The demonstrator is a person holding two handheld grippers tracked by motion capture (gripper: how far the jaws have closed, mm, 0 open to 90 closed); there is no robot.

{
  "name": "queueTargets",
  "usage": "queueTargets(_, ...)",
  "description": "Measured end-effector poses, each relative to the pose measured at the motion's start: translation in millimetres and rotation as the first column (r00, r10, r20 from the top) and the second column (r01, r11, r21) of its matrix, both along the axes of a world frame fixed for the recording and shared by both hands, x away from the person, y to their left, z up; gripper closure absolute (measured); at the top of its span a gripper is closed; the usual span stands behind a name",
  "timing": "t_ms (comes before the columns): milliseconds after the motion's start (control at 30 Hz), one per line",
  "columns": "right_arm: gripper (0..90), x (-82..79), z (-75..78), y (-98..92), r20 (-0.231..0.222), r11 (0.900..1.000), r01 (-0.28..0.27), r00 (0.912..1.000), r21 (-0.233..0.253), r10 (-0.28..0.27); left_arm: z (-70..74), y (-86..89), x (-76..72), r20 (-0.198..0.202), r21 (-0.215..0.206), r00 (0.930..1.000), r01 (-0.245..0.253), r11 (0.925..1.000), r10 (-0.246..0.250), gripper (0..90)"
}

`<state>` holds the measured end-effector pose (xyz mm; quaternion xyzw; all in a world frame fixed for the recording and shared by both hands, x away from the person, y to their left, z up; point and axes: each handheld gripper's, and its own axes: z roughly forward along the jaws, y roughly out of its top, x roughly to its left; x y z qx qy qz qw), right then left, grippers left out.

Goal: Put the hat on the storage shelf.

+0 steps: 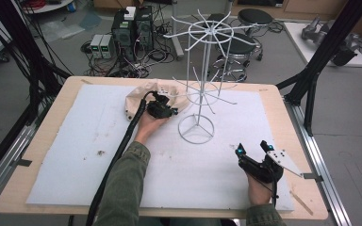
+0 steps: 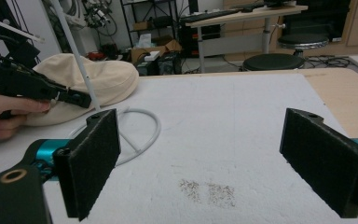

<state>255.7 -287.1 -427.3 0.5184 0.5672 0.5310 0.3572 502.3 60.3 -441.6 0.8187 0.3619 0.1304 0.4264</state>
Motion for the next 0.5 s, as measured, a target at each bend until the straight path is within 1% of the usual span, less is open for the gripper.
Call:
queueTargets(67,11.2,-0.3,0.0,0.4,-0.002,1.000,-0.001,1.0000,0.000,0.001,0.5,0.5,-0.4,0.005,0.000,1.0000,0.005,1.0000,-0.005,79.0)
queueTargets(100,11.2,-0.3,0.0,0.4,-0.002,1.000,-0.001,1.0000,0.000,0.001,1.2,1.0,-1.2,0.007,-0.008,1.0000,0.003,1.0000,-0.003,79.0)
queueTargets(200,11.2,0.3,-0.2,0.5,-0.004,1.000,-0.005,1.0000,0.000,0.005,6.1,5.2,-3.3,0.020,-0.048,0.9998,-0.003,0.9989,0.004,78.9)
queueTargets(233,11.2,0.4,-0.2,0.4,-0.003,1.000,-0.004,1.0000,0.000,0.004,9.5,8.2,-4.3,0.031,-0.063,0.9995,0.002,0.9980,0.000,78.9)
queueTargets(267,11.2,0.8,-0.2,0.3,-0.002,1.000,-0.005,1.0000,0.003,0.005,14.8,12.0,-6.6,0.055,-0.086,0.9985,0.002,0.9963,0.003,78.8)
queueTargets(300,11.2,0.8,-0.2,0.3,-0.002,1.000,-0.005,1.0000,0.003,0.005,14.8,12.0,-6.6,0.055,-0.086,0.9985,0.002,0.9963,0.003,78.8)
queueTargets(333,11.3,1.8,-0.3,-0.1,0.000,1.000,-0.004,1.0000,0.003,0.004,21.6,16.1,-10.0,0.078,-0.121,0.9969,0.000,0.9926,0.010,78.7)
queueTargets(367,11.3,1.8,-0.3,-0.1,0.000,1.000,-0.004,1.0000,0.003,0.004,21.6,16.1,-10.0,0.078,-0.121,0.9969,0.000,0.9926,0.010,78.7)
queueTargets(500,11.3,2.7,-0.4,-0.2,-0.005,1.000,-0.005,1.0000,0.015,0.005,33.9,25.6,-15.1,0.103,-0.163,0.9946,0.004,0.9867,0.013,78.6)
